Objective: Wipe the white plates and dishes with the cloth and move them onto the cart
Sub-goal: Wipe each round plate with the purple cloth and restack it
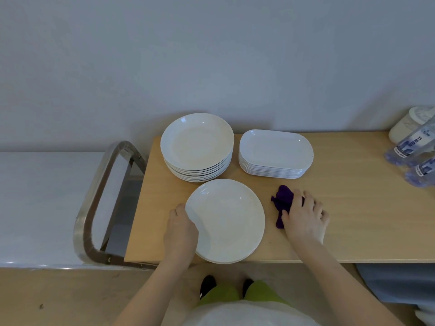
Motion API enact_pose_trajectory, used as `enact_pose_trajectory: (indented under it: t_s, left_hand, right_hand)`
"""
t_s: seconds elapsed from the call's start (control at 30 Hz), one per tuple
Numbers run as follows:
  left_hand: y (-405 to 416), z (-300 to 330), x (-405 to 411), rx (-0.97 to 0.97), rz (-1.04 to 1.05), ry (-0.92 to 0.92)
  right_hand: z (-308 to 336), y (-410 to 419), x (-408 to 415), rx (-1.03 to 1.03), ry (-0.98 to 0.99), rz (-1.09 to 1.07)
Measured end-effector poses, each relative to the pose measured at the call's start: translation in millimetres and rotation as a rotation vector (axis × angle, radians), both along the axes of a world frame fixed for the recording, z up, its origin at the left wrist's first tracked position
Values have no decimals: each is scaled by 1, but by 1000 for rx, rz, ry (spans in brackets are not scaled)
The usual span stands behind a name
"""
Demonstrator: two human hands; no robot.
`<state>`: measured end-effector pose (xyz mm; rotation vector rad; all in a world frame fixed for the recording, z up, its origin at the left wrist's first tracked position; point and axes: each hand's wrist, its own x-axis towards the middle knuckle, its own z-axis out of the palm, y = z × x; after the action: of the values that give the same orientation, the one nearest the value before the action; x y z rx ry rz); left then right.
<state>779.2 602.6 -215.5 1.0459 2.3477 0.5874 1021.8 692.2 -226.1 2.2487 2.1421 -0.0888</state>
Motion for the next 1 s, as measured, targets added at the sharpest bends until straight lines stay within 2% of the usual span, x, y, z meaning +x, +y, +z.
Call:
enact_pose_trajectory:
  t_s: [0.07, 0.13, 0.27, 0.37, 0.47, 0.53, 0.67, 0.9, 1.0]
  left_hand:
    - [2, -1, 1, -3, -6, 27]
    - [3, -2, 1, -8, -7, 16]
    - [5, -5, -5, -14, 25, -90]
    - [6, -8, -10, -13, 40, -129]
    - [6, -9, -12, -3, 45, -138]
    - [6, -11, -13, 25, 60, -167]
    - [7, -8, -19, 85, 91, -229]
    - [2, -8, -21, 124, 54, -239]
    - [0, -9, -21, 148, 52, -223]
  right_hand:
    - [1, 4, 4, -53, 33, 11]
    - [7, 6, 7, -14, 124, 14]
    - [30, 5, 1, 182, 493, -51]
    - [49, -1, -18, 355, 639, 89]
    - [58, -7, -45, 344, 717, 318]
    - [57, -14, -66, 291, 692, 466]
    - [33, -29, -109, 267, 505, 709]
    - [-10, -44, -146, -11, 320, 828]
    - [-13, -45, -147, -21, 269, 884]
